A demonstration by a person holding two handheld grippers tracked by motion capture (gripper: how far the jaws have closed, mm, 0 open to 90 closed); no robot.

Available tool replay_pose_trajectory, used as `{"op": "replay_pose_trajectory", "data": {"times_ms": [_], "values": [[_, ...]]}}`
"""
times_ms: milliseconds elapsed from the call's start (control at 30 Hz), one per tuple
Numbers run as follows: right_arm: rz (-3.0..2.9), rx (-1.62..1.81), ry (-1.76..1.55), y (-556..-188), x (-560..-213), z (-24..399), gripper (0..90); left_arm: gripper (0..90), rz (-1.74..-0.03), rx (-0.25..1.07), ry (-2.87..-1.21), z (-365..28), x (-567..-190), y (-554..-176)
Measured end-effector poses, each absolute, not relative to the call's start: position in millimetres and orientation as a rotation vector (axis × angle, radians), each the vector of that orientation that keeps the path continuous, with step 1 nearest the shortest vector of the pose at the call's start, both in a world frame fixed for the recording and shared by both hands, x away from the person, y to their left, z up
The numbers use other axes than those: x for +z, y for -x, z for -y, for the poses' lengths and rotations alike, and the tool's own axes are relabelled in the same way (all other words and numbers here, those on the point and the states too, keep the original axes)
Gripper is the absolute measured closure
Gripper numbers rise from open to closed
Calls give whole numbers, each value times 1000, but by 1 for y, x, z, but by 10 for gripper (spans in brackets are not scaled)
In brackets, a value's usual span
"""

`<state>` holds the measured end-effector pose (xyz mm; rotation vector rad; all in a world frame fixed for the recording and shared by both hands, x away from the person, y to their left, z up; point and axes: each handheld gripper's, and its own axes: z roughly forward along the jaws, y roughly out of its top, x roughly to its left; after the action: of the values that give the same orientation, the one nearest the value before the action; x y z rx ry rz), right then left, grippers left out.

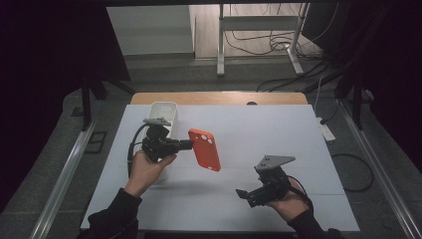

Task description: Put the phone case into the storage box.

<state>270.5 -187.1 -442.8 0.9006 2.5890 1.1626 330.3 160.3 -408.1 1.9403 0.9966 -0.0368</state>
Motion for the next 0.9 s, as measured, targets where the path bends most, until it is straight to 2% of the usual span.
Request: {"op": "replay_pose_trajectory", "data": {"times_ms": [900], "values": [[-2534,1111,-994,-255,-445,222,0,893,-1027,1,-1939,-177,-401,-343]]}}
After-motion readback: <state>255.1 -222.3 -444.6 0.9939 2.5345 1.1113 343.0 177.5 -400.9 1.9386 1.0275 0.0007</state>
